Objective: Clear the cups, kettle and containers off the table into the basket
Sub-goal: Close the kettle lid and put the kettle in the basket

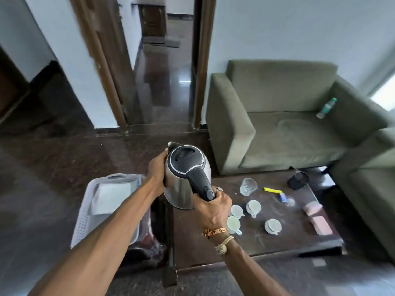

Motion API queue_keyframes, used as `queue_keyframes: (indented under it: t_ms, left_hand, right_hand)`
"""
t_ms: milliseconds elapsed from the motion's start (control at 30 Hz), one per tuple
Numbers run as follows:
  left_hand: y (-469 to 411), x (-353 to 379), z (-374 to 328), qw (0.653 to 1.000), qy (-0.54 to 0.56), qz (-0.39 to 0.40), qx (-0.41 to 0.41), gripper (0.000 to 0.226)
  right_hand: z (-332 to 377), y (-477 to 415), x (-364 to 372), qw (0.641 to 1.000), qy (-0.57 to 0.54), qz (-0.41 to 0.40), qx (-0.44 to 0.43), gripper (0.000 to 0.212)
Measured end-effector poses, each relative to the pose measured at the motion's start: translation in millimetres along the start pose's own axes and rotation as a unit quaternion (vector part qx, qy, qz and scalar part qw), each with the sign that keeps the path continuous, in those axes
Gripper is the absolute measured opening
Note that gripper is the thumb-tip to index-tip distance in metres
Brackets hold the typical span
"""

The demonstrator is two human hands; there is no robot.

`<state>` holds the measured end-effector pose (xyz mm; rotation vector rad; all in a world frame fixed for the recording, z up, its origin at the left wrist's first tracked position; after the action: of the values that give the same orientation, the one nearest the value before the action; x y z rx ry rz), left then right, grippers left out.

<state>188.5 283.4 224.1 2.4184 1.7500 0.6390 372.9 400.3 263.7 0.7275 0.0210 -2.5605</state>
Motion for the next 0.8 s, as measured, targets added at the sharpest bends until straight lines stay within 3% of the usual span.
queue_keyframes:
  t_ms: [200,500,633,800]
  left_hand:
    - [41,115,57,0.998,-0.009,0.053,-0.013,0.057]
    - [95,262,114,0.994,-0.035,0.103,-0.028,0.04]
    - [103,317,136,0.989,-0.026,0.146,-0.026,0.045]
    - [110,359,171,0.983,-0.043,0.169,-0.055,0.033]
  right_hand:
    - [-64,-29,-105,0.999,-0.032,-0.037,0.017,0.037]
    - [-133,-72,-234,0.995,-0.065,-0.07,0.034,0.039]
    - [-150,-83,-280,0.99,-0.098,-0.09,0.039,0.039]
    - [-180,-96,-315,0.989,-0.065,-0.12,0.052,0.041]
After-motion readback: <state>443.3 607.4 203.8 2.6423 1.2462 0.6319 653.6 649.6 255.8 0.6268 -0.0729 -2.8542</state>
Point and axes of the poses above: each hand's wrist, its own y-axis away from the middle knuckle, its own x-axis out of the palm, z = x × y, the point moved 10 cm from there along -y, towards the middle knuckle, and after that the axes turned 11 degrees about x, right-handed, at the moved point
